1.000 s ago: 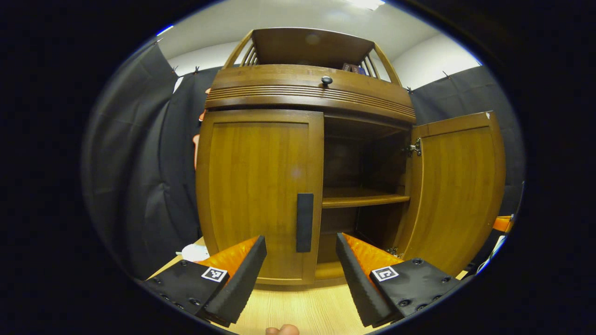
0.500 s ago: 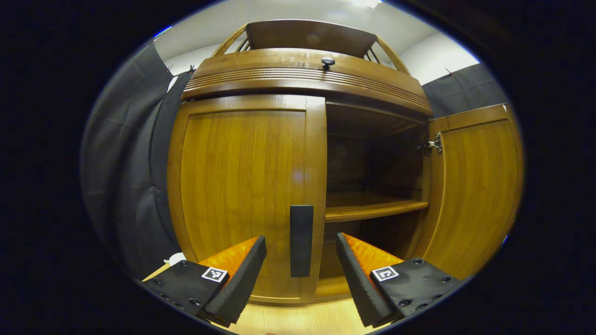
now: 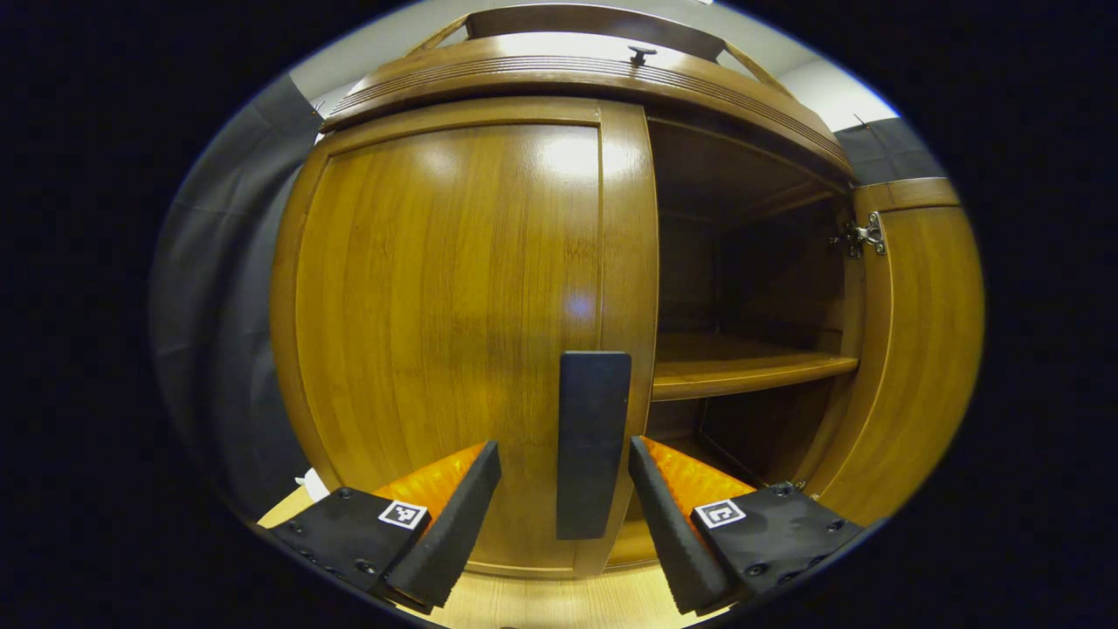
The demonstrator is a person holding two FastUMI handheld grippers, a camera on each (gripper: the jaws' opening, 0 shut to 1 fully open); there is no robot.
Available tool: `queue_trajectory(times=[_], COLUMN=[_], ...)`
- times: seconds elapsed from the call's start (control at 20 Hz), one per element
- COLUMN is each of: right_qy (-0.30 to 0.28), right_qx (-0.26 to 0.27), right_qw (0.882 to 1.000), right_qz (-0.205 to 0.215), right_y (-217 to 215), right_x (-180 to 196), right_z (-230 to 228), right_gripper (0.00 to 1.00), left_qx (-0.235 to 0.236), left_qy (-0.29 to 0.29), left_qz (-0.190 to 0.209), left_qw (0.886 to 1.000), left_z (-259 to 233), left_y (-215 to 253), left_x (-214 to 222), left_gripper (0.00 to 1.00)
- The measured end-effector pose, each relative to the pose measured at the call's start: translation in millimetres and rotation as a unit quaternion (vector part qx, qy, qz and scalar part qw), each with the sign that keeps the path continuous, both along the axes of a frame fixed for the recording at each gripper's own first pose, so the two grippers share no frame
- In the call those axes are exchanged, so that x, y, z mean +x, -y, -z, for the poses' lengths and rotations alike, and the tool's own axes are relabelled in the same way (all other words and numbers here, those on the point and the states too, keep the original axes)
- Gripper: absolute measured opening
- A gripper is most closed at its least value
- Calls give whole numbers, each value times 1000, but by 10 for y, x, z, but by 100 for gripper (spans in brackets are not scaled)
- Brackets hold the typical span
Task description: Open the right door of the double-door shoe cabinet with the right hand, and open the left door with the left hand.
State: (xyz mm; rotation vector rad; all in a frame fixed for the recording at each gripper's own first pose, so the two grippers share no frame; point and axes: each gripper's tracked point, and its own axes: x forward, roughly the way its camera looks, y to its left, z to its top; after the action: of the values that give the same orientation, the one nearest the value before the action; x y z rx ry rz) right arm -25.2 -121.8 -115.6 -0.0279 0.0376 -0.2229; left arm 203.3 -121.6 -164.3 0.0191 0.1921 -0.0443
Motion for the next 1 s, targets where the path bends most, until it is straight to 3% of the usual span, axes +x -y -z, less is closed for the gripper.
queue_trajectory(times=[0.1, 0.15, 0.2, 0.25, 0.35, 0.5, 0.65, 0.7, 0.75, 0.85, 1.0], right_qy=[3, 5, 5, 6, 9, 15, 21, 22, 21, 20, 20], right_qx=[-2, -3, -3, -3, -4, -1, -1, -2, -2, -3, -2], right_qw=[1000, 1000, 1000, 1000, 1000, 1000, 1000, 1000, 1000, 1000, 1000], right_qz=[1, 0, -1, -4, -8, -11, -10, -14, -16, -19, -22], right_y=[0, -12, -28, -39, -57, -95, -110, -131, -150, -174, -212], right_x=[-26, -21, -31, -30, -44, -43, -74, -75, -74, -94, -124], right_z=[-11, -15, -20, -13, -25, -50, -89, -82, -80, -80, -86], right_gripper=[82, 80, 87, 93, 87, 87, 87, 87, 87, 87, 87], left_qx=[-6, -8, -9, -11, -10, -10, -7, -5, -1, -2, 2], left_qy=[0, 2, 3, 5, 9, 7, 5, -1, -2, -3, -4], left_qz=[4, 7, 12, 16, 15, 16, 18, 23, 26, 28, 39], left_qw=[1000, 1000, 1000, 1000, 1000, 1000, 1000, 1000, 1000, 1000, 999], left_z=[16, 18, 18, 13, 5, 28, 55, 50, 74, 61, 48], left_y=[44, 50, 68, 79, 72, 96, 83, 99, 102, 102, 106], left_x=[32, 37, 53, 61, 73, 88, 88, 55, 73, 43, -80], left_gripper=[95, 83, 87, 82, 80, 77, 57, 57, 44, 37, 36])
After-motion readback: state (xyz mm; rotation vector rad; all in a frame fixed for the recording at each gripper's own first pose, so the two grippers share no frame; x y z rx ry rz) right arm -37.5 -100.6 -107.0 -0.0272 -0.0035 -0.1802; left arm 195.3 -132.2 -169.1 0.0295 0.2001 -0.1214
